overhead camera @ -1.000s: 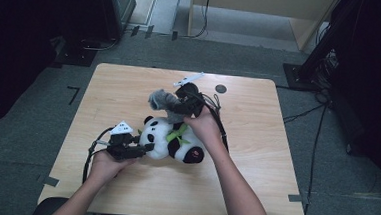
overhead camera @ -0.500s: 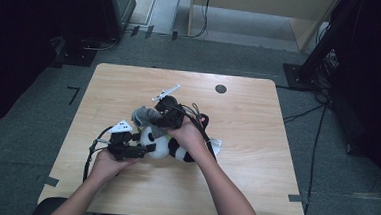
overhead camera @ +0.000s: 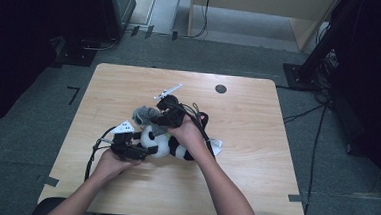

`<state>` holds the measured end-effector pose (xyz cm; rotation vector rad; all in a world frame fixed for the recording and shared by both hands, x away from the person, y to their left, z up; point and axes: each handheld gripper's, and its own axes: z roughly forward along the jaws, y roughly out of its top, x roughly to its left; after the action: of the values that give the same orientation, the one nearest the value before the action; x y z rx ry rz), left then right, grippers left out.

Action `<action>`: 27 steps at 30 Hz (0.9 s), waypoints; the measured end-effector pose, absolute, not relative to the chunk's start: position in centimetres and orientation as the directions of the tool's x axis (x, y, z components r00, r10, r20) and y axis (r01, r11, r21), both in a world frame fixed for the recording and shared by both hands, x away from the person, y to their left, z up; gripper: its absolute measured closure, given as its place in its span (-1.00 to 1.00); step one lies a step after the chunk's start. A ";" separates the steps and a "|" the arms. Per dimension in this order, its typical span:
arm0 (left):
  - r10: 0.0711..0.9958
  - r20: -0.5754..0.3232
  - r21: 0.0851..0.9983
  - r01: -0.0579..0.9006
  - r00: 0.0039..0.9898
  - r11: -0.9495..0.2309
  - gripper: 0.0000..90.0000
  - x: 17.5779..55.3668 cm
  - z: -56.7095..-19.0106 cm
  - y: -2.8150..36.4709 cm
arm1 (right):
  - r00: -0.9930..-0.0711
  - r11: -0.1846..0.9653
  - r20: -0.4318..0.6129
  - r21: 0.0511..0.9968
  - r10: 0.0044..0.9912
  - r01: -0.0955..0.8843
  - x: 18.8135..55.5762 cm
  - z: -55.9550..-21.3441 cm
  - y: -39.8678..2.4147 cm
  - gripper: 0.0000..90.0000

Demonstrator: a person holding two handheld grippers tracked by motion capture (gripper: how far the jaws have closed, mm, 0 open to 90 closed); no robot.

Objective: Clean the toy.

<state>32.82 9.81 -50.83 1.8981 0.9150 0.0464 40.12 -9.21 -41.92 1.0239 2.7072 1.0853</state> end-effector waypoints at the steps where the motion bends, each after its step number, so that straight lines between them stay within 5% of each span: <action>1: 0.622 -0.336 0.789 0.572 0.707 -0.224 -0.80 32.7 -50.8 9.8 | -0.779 0.536 0.186 0.629 0.599 0.563 40.1 -41.9 -9.2 0.70; 6: 0.657 -0.311 0.789 0.572 0.687 -0.224 -0.20 32.3 -50.3 9.7 | -0.774 0.526 0.187 0.636 0.605 0.565 40.4 -41.8 -9.8 0.68; 14: 0.667 -0.319 0.777 0.588 0.673 -0.222 -0.16 32.2 -50.0 9.6 | -0.708 0.504 0.147 0.605 0.691 0.617 41.8 -41.9 -12.8 0.68; 24: 0.665 -0.319 0.774 0.591 0.675 -0.229 -0.15 32.2 -49.8 9.6 | -0.661 0.565 -0.039 0.558 0.750 0.608 42.6 -41.6 -14.8 0.67; 27: 0.662 -0.313 0.776 0.585 0.681 -0.234 -0.15 32.2 -49.8 9.5 | -0.634 0.522 0.012 0.554 0.773 0.648 43.1 -41.5 -16.7 0.67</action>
<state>32.17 9.54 -49.80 1.9191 0.9720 0.0994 43.11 -16.66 -41.47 1.2021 2.5279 0.7729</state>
